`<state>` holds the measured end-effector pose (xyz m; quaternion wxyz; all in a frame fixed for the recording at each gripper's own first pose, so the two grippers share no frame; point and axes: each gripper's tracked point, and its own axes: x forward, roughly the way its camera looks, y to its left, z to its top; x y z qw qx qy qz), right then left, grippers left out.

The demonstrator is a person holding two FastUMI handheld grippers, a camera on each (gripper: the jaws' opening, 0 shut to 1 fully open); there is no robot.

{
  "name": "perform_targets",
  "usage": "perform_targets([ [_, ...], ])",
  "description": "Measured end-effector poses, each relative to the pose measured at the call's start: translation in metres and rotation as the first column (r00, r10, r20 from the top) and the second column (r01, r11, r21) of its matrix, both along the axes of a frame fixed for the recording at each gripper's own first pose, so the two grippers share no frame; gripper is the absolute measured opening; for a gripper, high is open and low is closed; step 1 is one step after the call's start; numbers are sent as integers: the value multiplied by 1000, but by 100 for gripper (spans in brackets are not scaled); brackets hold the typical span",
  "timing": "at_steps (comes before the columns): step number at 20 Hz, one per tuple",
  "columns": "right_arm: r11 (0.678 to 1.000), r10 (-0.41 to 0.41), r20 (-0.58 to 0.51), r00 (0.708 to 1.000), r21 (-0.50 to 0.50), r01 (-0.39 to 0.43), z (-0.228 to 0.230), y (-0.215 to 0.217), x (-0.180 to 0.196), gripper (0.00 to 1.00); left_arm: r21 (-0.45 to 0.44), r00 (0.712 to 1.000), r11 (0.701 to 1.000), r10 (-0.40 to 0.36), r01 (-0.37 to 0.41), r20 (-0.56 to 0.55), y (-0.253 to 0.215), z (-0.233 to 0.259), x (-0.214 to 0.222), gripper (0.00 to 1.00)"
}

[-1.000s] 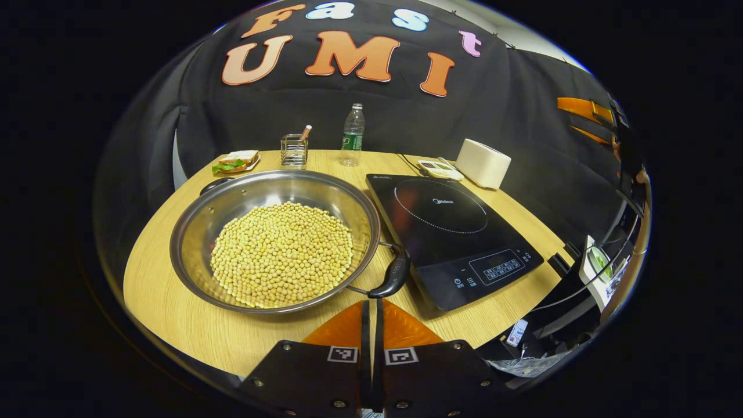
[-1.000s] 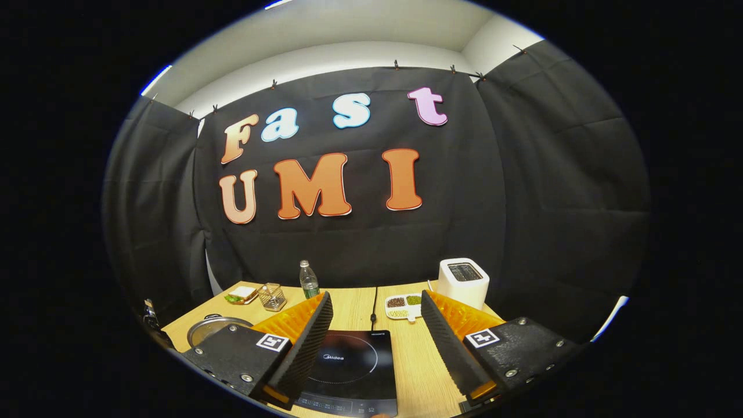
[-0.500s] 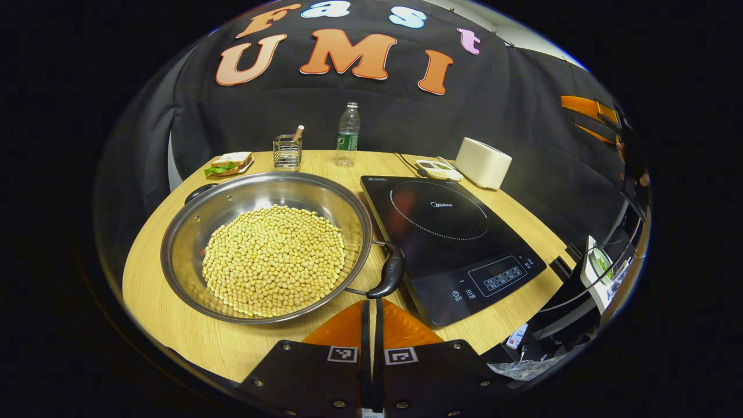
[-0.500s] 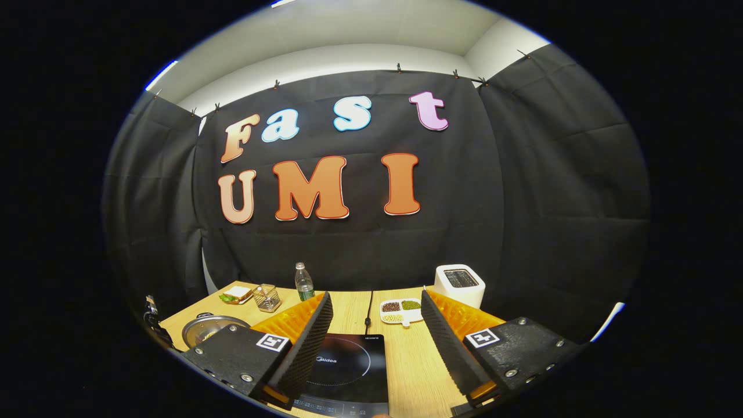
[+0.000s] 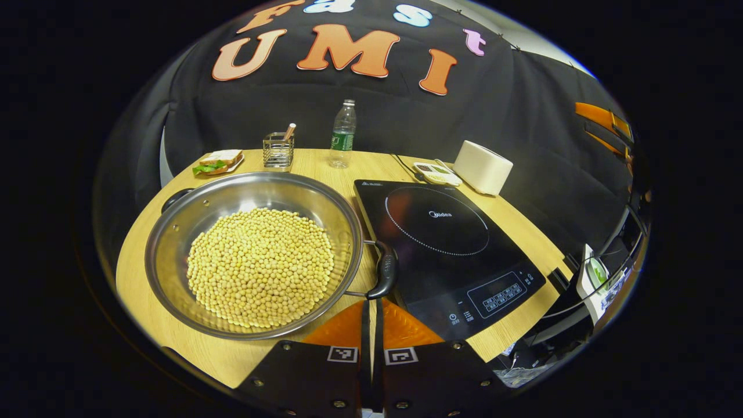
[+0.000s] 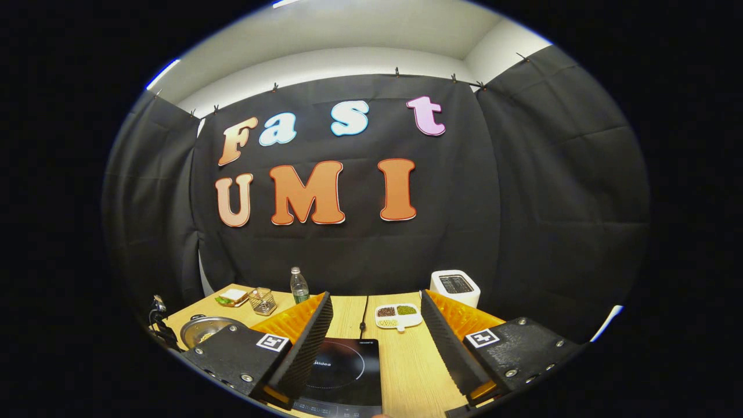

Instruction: First push the handle of the pot to place it horizontally, then grasp the pot with both hands and set it on the induction cooktop.

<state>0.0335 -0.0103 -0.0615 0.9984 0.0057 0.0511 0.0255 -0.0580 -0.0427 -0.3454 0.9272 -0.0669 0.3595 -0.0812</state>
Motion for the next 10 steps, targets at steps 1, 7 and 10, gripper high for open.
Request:
perform_targets([
  [1, 1000, -2, 1, 1000, -1, 2, 0, 0, 1, 95, -1, 1000, 1000, -1, 1, 0, -1, -1, 5, 2],
  [7, 1000, -19, -9, 1000, -3, 19, -5, -8, 8, 95, -16, 1000, 1000, 0, 0, -3, -6, -7, 33, 2],
  [10, 999, -35, -7, 999, -6, 34, -6, -13, 11, 95, -12, 1000, 1000, -3, 3, -1, -7, -10, 44, 2],
])
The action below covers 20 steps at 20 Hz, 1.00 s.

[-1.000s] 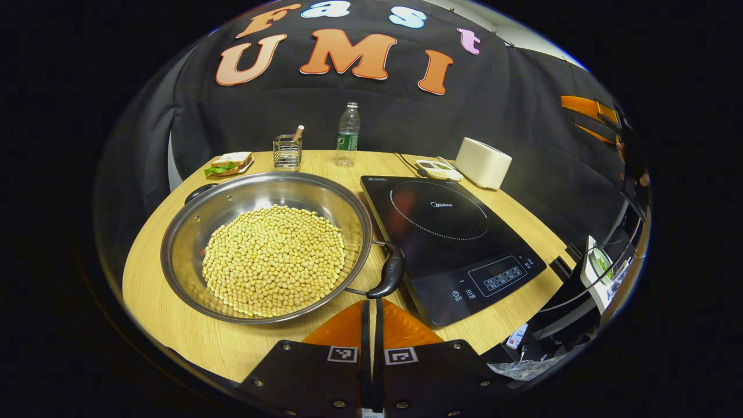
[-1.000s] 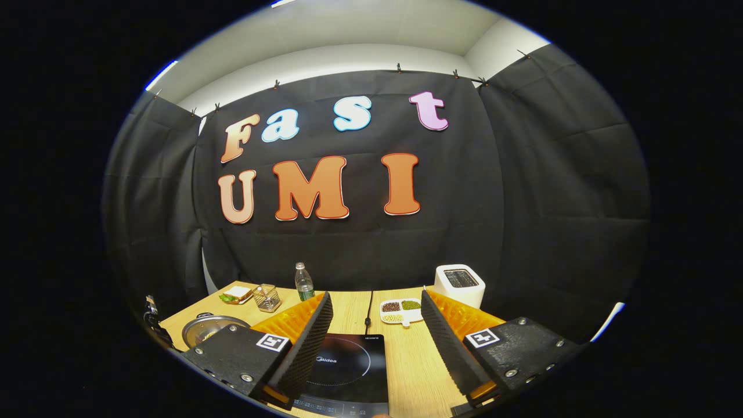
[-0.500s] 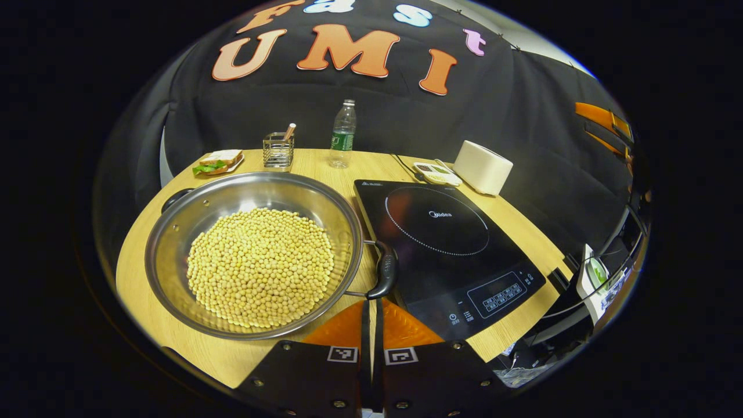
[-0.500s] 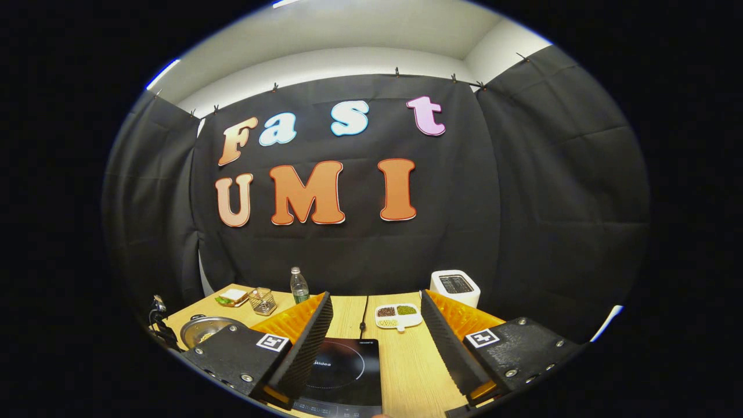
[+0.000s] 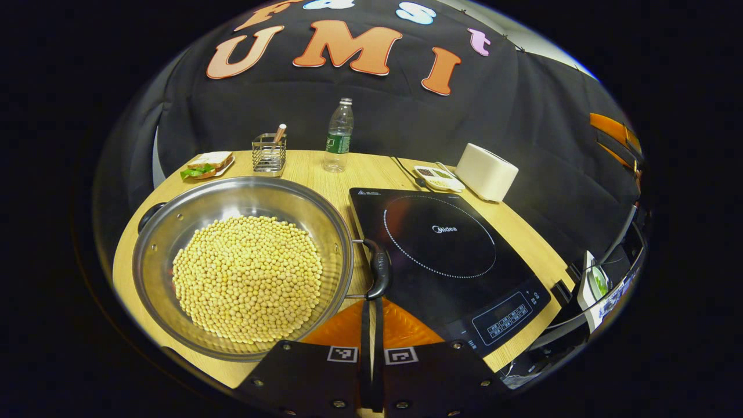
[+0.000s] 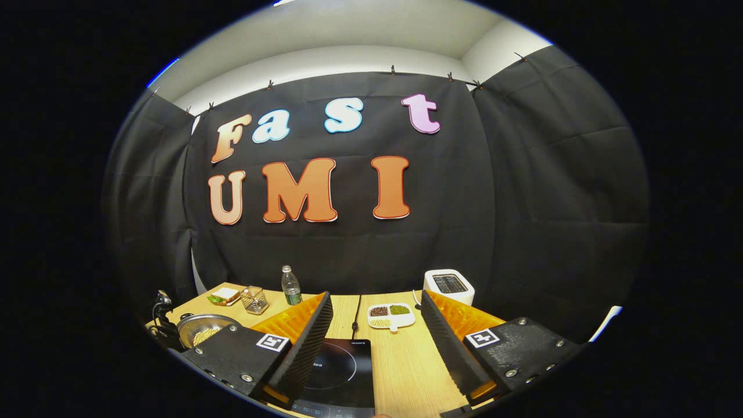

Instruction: First push the handle of the pot to place it horizontally, then grasp the pot with both hands and set it on the induction cooktop.

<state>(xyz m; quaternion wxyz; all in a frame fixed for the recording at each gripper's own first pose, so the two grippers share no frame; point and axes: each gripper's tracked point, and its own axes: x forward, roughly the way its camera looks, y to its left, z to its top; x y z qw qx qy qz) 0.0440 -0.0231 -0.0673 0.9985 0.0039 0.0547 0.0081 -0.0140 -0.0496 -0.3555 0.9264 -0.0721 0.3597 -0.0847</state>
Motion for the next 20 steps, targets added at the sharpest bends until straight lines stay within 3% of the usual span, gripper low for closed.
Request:
perform_targets([
  [20, 1000, -4, 14, 1000, 5, 4, -4, 8, 8, 95, -35, 1000, 999, 10, -9, 27, -5, 6, 35, 2],
])
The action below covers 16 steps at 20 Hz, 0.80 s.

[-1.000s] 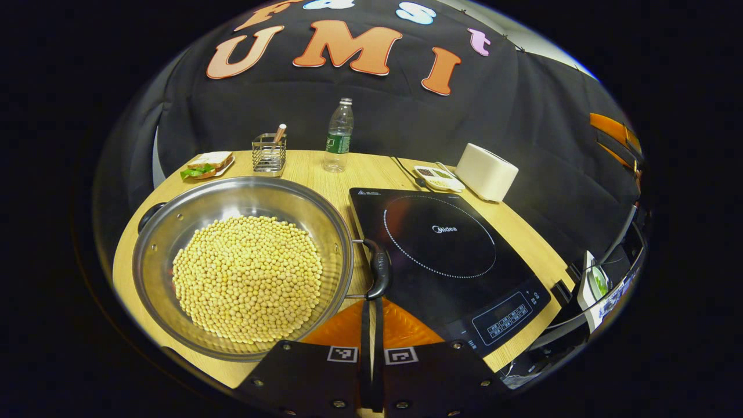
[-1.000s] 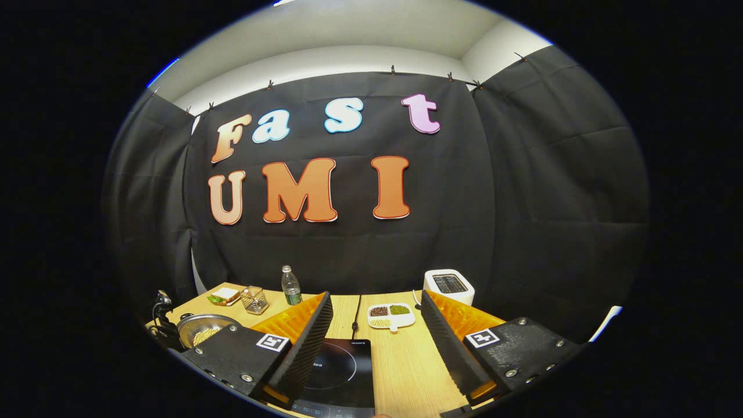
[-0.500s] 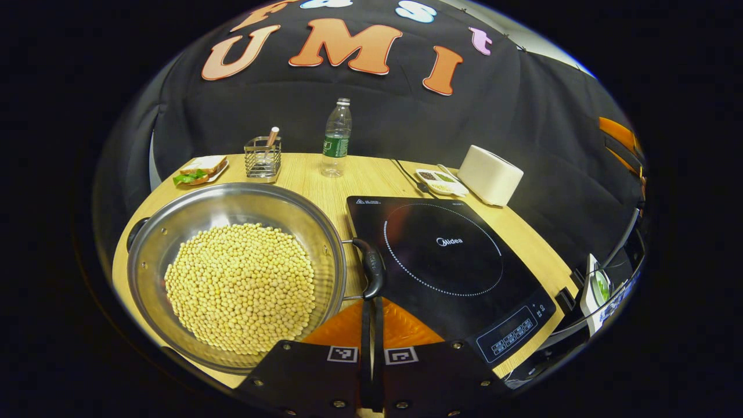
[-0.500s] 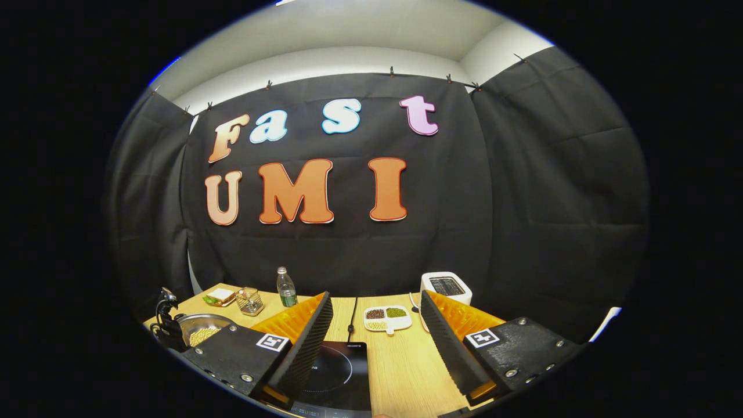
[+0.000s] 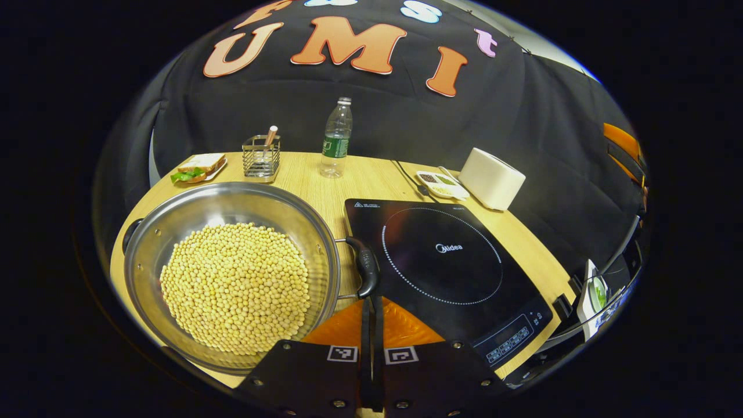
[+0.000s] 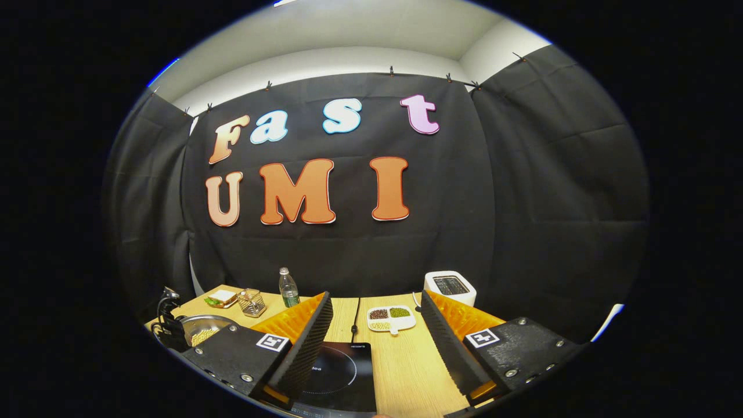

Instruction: First push the handle of the pot to place it horizontally, then grasp the pot with both hands and set it on the induction cooktop.

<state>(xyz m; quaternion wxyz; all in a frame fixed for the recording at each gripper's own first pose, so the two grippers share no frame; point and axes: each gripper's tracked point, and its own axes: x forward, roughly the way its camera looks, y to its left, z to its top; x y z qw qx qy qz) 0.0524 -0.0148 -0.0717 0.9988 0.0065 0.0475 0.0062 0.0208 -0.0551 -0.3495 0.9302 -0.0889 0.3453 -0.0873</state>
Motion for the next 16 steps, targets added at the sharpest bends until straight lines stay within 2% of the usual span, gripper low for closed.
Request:
perform_targets([
  [7, 999, 48, -2, 999, 25, -48, 2, 39, -8, 95, 19, 989, 997, 68, -71, 128, 47, 53, -18, 2],
  [11, 997, 77, -4, 997, 30, -77, 4, 68, -16, 95, 38, 973, 989, 131, -140, 189, 95, 76, -37, 2],
  [12, 996, 82, -5, 997, 28, -82, 3, 76, -19, 100, 38, 969, 987, 146, -156, 200, 107, 80, -45, 2],
  [13, 996, 88, -8, 996, 24, -88, 2, 85, -21, 95, 41, 963, 983, 167, -179, 213, 124, 85, -50, 2],
  [15, 995, 97, -20, 995, 20, -96, -3, 102, -26, 95, 59, 951, 972, 207, -227, 231, 156, 91, -60, 2],
  [16, 995, 103, -30, 994, 21, -102, -8, 111, -28, 100, 76, 944, 967, 220, -245, 244, 171, 94, -64, 2],
])
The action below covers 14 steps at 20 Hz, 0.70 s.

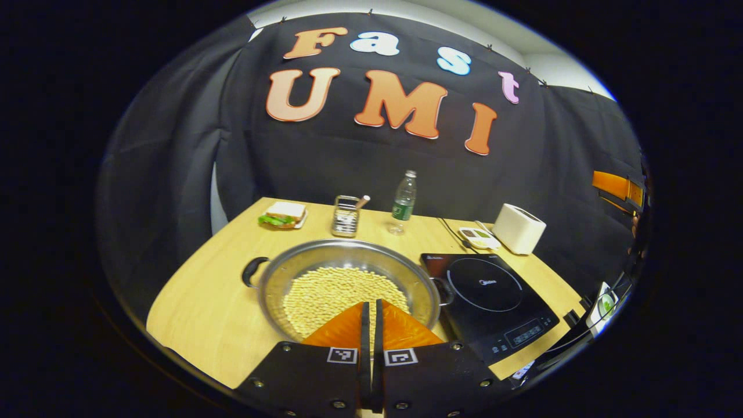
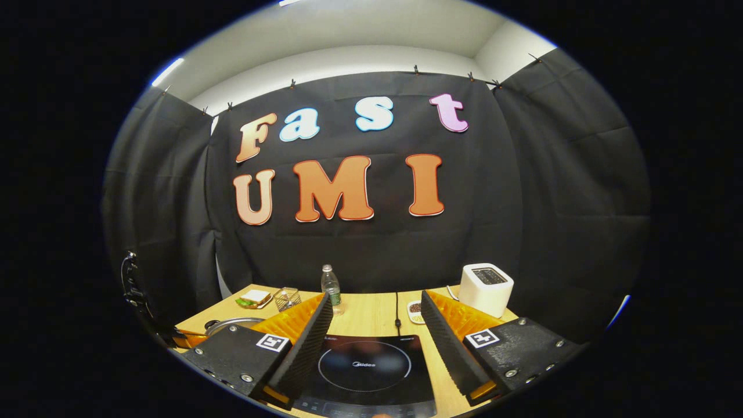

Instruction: First push the handle of the pot to place it horizontally, then grasp the pot with both hands and set it on the induction cooktop.

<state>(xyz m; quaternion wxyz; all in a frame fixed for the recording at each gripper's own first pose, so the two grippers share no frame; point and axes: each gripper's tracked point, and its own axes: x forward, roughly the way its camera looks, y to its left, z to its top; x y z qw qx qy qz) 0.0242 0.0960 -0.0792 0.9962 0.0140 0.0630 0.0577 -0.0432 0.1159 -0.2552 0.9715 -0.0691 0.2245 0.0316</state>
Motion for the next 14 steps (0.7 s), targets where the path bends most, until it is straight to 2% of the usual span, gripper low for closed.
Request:
perform_targets([
  [3, 1000, 24, -43, 999, 11, -24, -15, 31, -4, 100, 51, 999, 998, 33, -35, 30, 38, 9, -5, 2],
  [4, 999, 34, -61, 998, 15, -33, -21, 43, -3, 95, 58, 999, 998, 39, -40, 34, 47, 10, -4, 2],
  [8, 999, 50, -127, 991, 14, -48, -54, 86, 0, 95, 56, 998, 997, 45, -47, 38, 82, 6, 7, 4],
  [9, 999, 50, -151, 987, 9, -49, -66, 96, 3, 95, 53, 998, 997, 53, -55, 30, 90, 0, 11, 18],
  [12, 998, 60, -265, 962, 1, -62, -110, 126, 11, 95, 50, 996, 995, 84, -84, -9, 120, -11, 24, 24],
  [13, 998, 62, -299, 952, 0, -65, -124, 134, 13, 95, 47, 996, 995, 83, -82, -23, 125, -19, 30, 29],
  [14, 998, 60, -327, 943, -7, -66, -135, 141, 16, 95, 46, 996, 996, 80, -79, -38, 128, -25, 33, 37],
])
